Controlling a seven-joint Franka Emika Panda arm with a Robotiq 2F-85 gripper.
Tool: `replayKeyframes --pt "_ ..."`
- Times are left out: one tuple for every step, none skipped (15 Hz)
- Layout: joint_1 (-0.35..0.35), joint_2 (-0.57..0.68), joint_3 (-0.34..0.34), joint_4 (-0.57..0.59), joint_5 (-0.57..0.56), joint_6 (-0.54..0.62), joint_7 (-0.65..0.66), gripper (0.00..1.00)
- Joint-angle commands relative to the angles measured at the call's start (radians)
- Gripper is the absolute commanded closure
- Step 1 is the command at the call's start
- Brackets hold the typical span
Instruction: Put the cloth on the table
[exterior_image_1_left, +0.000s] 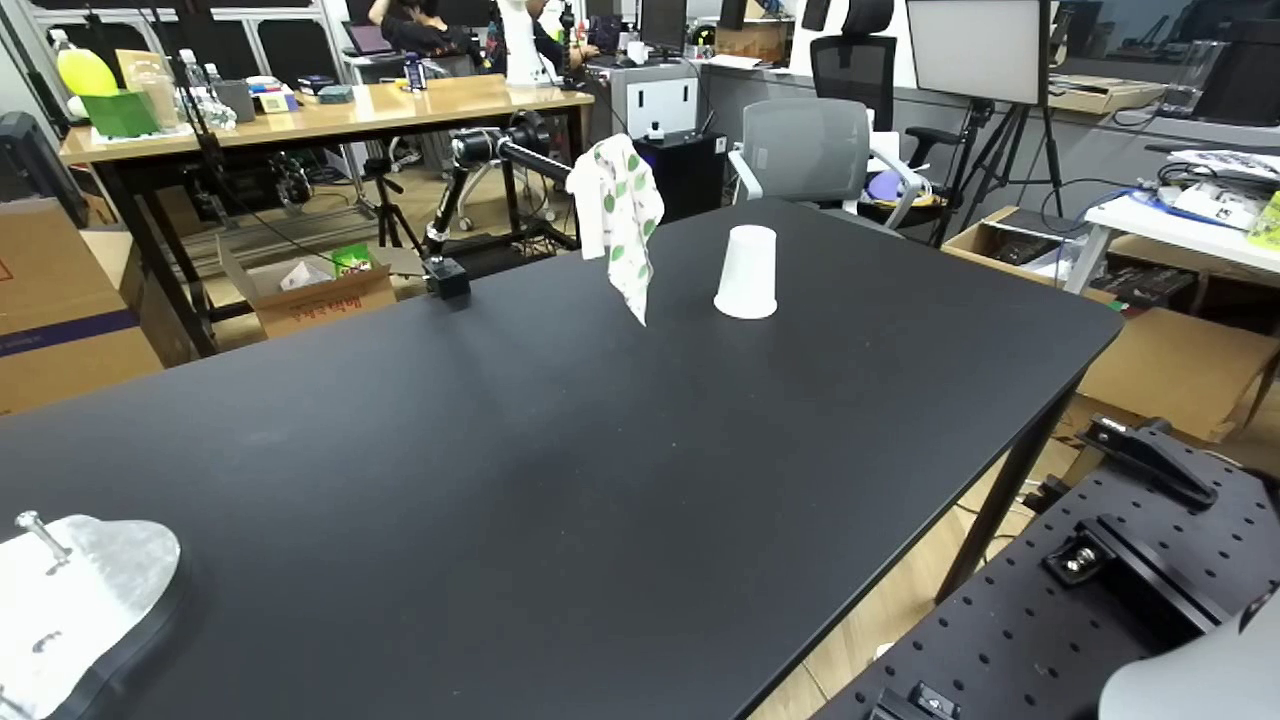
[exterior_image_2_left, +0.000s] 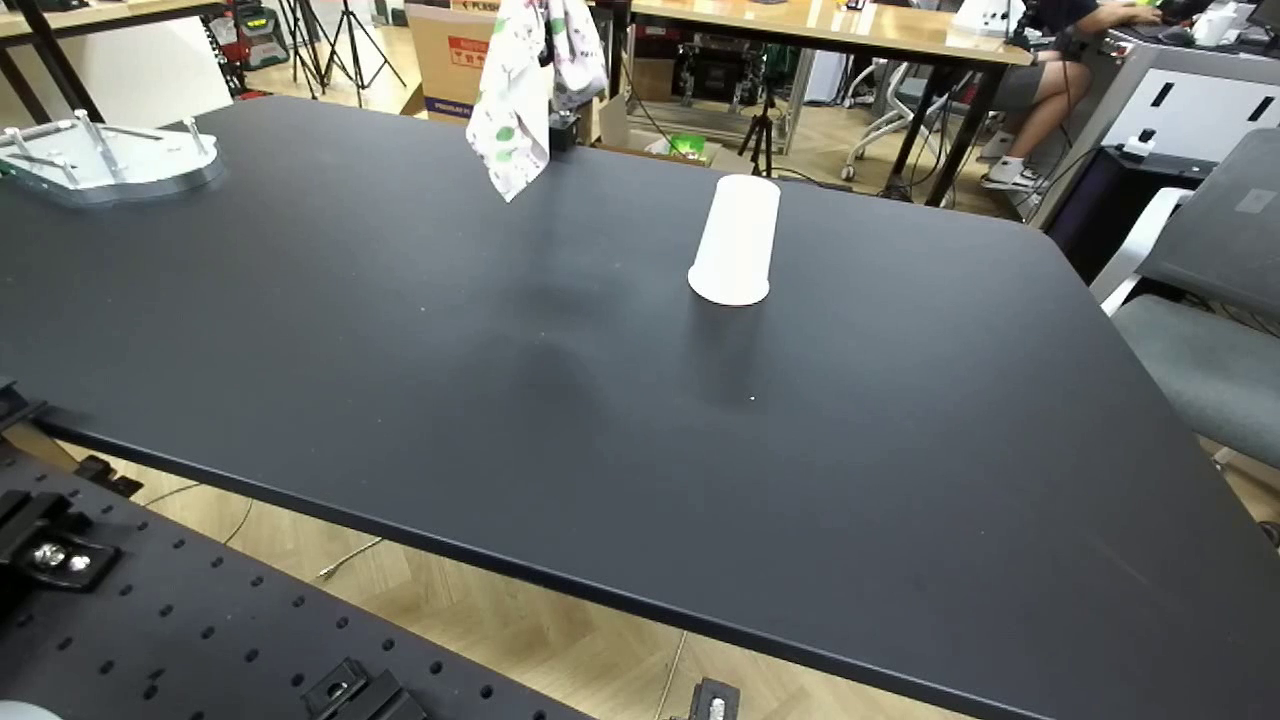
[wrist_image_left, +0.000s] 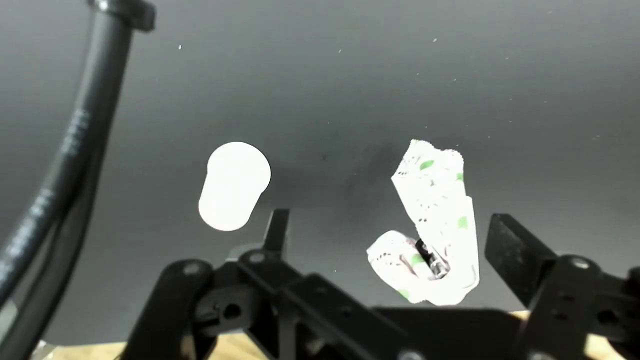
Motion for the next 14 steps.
replayKeyframes --pt "0.014 0.144 0.041 0.004 -0.043 0.172 0.005 0.0" --pt "0.023 0.184 0.053 0.009 -0.045 0.208 0.004 0.0" --pt "0.031 0.219 0.065 0.015 -0.046 0.241 0.002 0.0" --pt "0.038 0.248 0.075 0.021 -0.05 0.268 0.002 0.0" --pt "0.045 0.273 0.084 0.026 -0.048 0.289 -0.004 0.0" --pt "0.052 0.29 0.093 0.032 -0.046 0.304 -0.007 0.0" --pt "0.058 0.302 0.102 0.037 -0.045 0.317 -0.009 0.0" --pt "0.064 0.309 0.11 0.041 -0.042 0.324 -0.014 0.0" --pt "0.068 0.314 0.116 0.046 -0.043 0.331 -0.015 0.0" --pt "0.07 0.318 0.121 0.052 -0.053 0.335 -0.01 0.25" --pt "0.072 0.321 0.123 0.057 -0.048 0.331 -0.015 0.25" --pt "0.072 0.32 0.125 0.059 -0.046 0.333 -0.013 0.33" --pt "0.072 0.319 0.126 0.063 -0.043 0.332 -0.014 0.4" --pt "0.071 0.32 0.126 0.066 -0.045 0.332 -0.013 0.49"
